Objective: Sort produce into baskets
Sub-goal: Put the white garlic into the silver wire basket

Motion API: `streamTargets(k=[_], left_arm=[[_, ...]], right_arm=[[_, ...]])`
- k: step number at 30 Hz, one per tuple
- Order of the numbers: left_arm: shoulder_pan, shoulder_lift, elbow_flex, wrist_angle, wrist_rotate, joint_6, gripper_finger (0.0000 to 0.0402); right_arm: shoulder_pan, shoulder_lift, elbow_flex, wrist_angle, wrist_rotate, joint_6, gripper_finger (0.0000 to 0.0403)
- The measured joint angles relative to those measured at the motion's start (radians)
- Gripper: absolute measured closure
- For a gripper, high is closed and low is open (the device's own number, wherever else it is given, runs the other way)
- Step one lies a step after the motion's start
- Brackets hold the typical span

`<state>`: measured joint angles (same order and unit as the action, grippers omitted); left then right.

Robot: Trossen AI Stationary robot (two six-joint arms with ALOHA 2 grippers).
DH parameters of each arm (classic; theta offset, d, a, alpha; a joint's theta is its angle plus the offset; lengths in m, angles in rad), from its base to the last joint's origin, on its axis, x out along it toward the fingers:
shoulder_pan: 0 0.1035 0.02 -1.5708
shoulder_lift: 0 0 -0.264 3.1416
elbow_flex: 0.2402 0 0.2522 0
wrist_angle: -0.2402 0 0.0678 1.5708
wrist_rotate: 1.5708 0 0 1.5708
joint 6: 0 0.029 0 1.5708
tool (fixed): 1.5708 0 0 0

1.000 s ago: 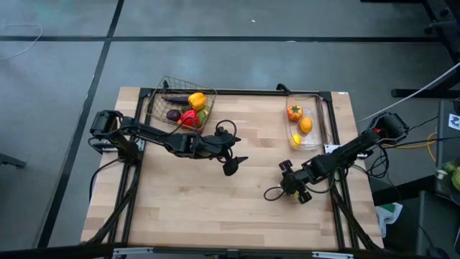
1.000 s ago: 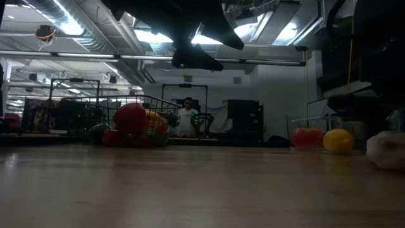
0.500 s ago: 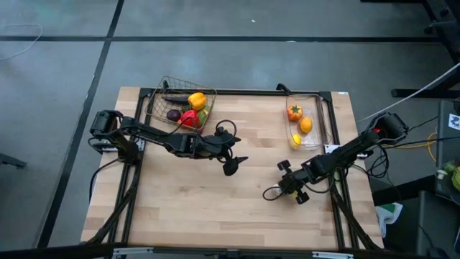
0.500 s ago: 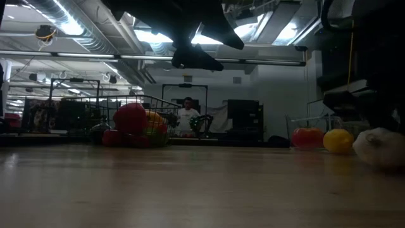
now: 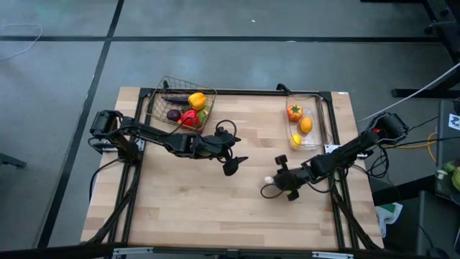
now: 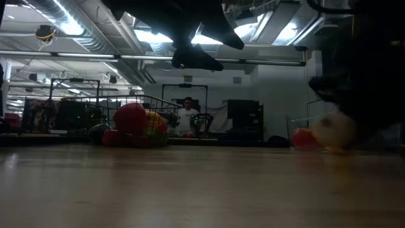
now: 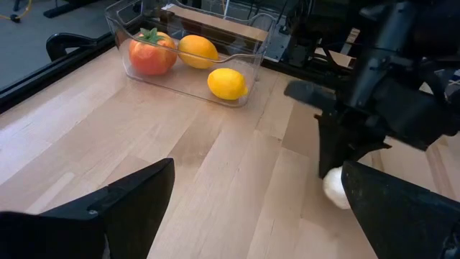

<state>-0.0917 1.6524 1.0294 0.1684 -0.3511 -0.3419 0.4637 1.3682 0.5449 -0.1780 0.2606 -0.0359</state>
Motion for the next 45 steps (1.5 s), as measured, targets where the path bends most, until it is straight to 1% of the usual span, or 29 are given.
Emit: streamTargets(k=[3,5,10,13,17,21,24,33,38,45], left_arm=[[0.0,0.0,0.0,0.0,0.0,0.0,0.0007],[-0.002,0.0,0.0,0.0,0.0,0.0,0.0007],[-0.012,0.0,0.0,0.0,0.0,0.0,0.0007],[-0.02,0.0,0.0,0.0,0.0,0.0,0.0007],[-0.032,0.0,0.0,0.0,0.0,0.011,0.0007],[-0.042,0.0,0.0,0.001,0.0,0.026,0.0007],[-0.047,0.0,0.0,0.001,0.0,0.029,0.0007],[-0.058,0.0,0.0,0.017,0.001,0.034,0.0007],[-0.058,0.0,0.0,0.069,0.0,0.036,0.0007],[-0.058,0.0,0.0,0.077,0.0,0.053,0.0009]], right_arm=[[-0.017,0.0,0.0,0.06,0.109,-0.023,0.0364],[-0.045,0.0,0.0,0.111,0.143,-0.026,0.0364],[-0.139,0.0,0.0,0.261,0.149,-0.026,0.0364],[-0.189,0.0,0.0,0.354,0.134,-0.026,0.0364],[-0.243,0.0,0.0,0.473,0.075,-0.025,0.0364],[-0.271,0.0,0.0,0.58,-0.004,-0.025,0.0363],[-0.276,0.0,0.0,0.635,-0.04,-0.024,0.0363],[-0.275,0.0,0.0,0.685,-0.043,-0.022,0.0363],[-0.275,-0.001,0.0,0.735,-0.043,-0.022,0.0363],[-0.275,-0.001,0.0,0.738,-0.042,-0.022,0.0363]])
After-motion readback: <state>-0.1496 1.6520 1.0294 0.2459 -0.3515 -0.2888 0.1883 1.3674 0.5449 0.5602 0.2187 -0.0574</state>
